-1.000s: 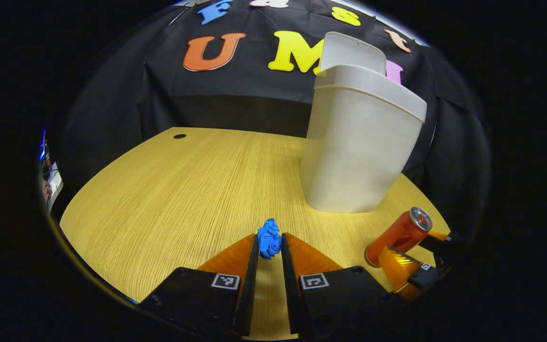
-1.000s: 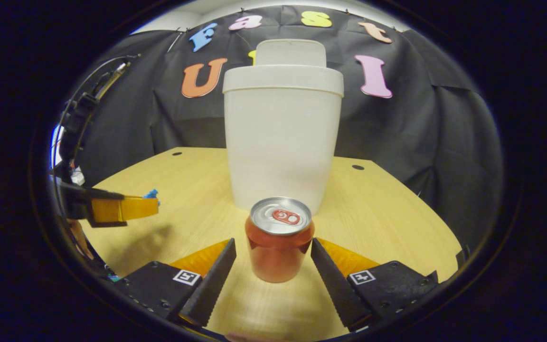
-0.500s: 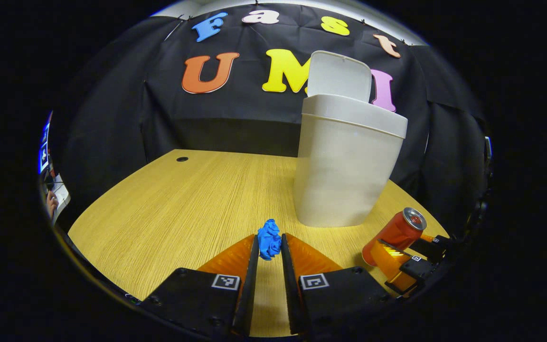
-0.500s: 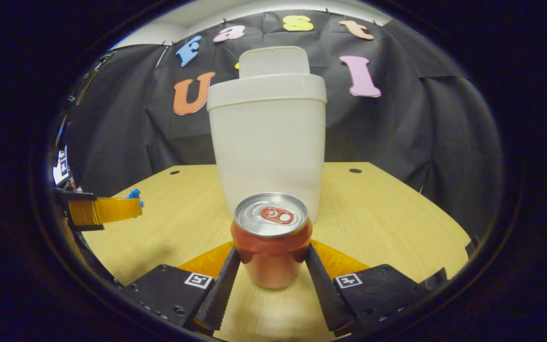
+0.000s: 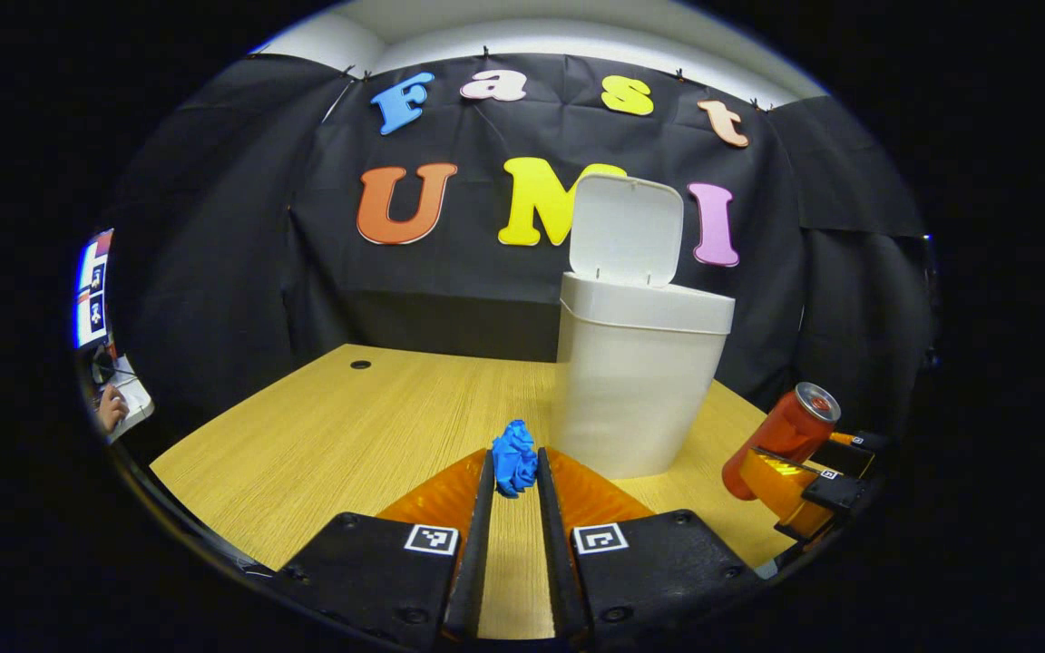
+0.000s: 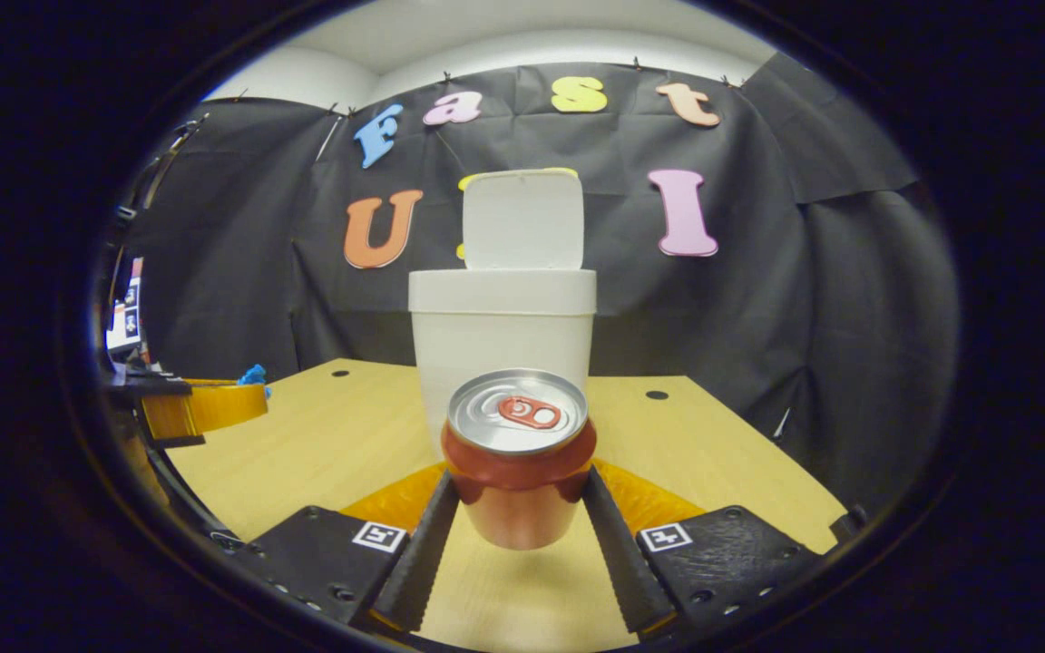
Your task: Press the lid of the desktop garbage bin to open it, pick up the crumpled paper on the desktop and throw it into the bin, then pick up the pop can on the desktop and drop it into the bin, and finally close the garbage bin lid.
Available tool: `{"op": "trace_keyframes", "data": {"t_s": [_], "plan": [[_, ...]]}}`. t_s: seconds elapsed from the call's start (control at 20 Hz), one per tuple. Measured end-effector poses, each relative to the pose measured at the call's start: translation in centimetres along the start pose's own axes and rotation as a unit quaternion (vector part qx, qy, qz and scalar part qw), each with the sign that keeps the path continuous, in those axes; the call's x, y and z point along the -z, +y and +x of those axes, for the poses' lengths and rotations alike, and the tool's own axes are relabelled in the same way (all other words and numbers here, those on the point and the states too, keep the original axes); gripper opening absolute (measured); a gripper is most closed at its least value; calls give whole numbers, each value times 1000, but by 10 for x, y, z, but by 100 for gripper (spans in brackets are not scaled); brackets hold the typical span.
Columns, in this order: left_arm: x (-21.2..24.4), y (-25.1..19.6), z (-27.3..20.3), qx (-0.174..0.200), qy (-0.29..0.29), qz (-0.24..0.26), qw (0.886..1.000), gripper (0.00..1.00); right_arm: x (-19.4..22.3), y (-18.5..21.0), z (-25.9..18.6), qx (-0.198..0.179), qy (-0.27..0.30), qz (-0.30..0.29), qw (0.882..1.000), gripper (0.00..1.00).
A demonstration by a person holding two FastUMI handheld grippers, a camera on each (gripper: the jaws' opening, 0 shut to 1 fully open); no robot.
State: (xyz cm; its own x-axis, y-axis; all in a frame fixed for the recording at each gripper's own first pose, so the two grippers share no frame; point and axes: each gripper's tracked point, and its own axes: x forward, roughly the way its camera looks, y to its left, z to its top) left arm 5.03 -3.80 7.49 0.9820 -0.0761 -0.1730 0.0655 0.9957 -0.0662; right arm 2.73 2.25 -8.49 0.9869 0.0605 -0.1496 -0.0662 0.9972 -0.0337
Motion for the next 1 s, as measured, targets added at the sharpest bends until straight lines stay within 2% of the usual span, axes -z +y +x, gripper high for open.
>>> {"op": "trace_keyframes", "data": {"t_s": [0.1, 0.25, 0.45, 0.6, 0.75, 0.9, 1.0], "plan": [[-8, -11, -2, 8, -17, -5, 1000, 32, -13, -9, -13, -8, -11, -2, 1000, 79], [-21, -26, 2, 15, -27, -8, 999, 32, -21, -35, -23, 2, -19, -7, 1000, 78], [-74, -40, 20, 7, -67, 5, 998, 32, -17, -63, -27, 6, -8, 8, 1000, 78], [-116, -64, 53, 28, -91, -11, 995, 32, -10, -81, -27, 12, 1, 21, 1000, 78], [-150, -84, 93, 41, -125, -5, 991, 31, -12, -92, -27, 16, 1, 29, 999, 78], [-153, -119, 140, 79, -110, -20, 991, 31, -11, -100, -24, 18, 4, 38, 999, 78], [-161, -134, 164, 91, -118, -9, 989, 31, -9, -107, -20, 23, 9, 46, 999, 78]]}}
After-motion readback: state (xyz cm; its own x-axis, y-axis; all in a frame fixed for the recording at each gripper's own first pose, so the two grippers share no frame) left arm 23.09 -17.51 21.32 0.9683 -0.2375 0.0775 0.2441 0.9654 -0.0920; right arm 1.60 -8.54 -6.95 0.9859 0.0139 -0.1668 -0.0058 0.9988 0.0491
